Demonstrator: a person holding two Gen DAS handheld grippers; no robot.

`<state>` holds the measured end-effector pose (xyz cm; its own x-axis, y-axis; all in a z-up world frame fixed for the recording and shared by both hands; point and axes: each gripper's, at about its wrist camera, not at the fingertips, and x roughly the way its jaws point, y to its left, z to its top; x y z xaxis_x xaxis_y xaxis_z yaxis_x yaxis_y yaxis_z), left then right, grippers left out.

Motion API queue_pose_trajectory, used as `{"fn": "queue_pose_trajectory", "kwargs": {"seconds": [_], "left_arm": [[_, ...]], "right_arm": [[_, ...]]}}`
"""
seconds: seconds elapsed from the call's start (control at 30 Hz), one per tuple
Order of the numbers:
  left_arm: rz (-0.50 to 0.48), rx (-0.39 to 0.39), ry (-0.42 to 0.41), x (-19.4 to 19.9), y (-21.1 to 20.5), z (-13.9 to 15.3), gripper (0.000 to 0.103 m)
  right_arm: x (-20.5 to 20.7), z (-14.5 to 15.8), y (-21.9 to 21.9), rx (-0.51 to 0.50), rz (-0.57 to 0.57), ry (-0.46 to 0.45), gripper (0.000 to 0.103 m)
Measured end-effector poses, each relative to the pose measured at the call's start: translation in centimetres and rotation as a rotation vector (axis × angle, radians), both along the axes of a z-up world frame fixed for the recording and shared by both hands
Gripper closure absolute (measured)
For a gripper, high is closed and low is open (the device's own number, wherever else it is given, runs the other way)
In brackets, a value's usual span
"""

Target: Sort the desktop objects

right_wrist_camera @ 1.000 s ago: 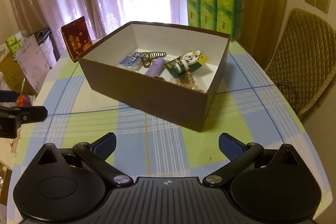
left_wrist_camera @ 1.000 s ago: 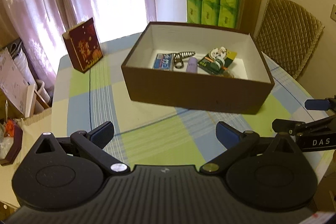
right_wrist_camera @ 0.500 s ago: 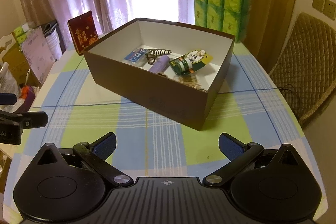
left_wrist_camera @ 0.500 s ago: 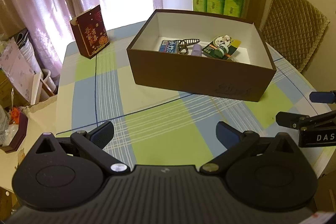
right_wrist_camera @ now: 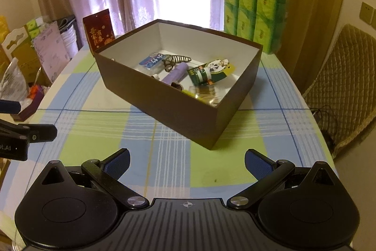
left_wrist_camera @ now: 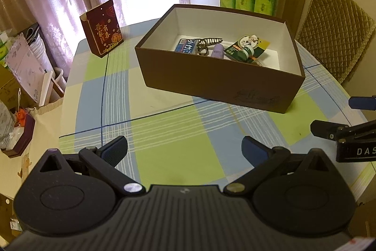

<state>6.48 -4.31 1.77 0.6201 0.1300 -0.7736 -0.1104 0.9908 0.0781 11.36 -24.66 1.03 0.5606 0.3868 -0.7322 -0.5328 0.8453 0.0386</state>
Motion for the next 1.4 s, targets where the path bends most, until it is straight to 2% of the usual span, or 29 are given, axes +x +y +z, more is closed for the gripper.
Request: {"fn": "queue_pose_trajectory", "kwargs": {"seconds": [0.77,1.4], "left_arm": [[0.065,0.010,0.001,-0.5,-4.5,0.1,0.001],[0.105,0.029,0.056,-0.6,-4.5,-1.1,0.001]], "right_arm": [[0.9,0.0,-2.4,-0.004,0.133,-0.002,0.002],[1.6,-1.0,-1.7,-0.007,0.180,0.027,0.002]]}}
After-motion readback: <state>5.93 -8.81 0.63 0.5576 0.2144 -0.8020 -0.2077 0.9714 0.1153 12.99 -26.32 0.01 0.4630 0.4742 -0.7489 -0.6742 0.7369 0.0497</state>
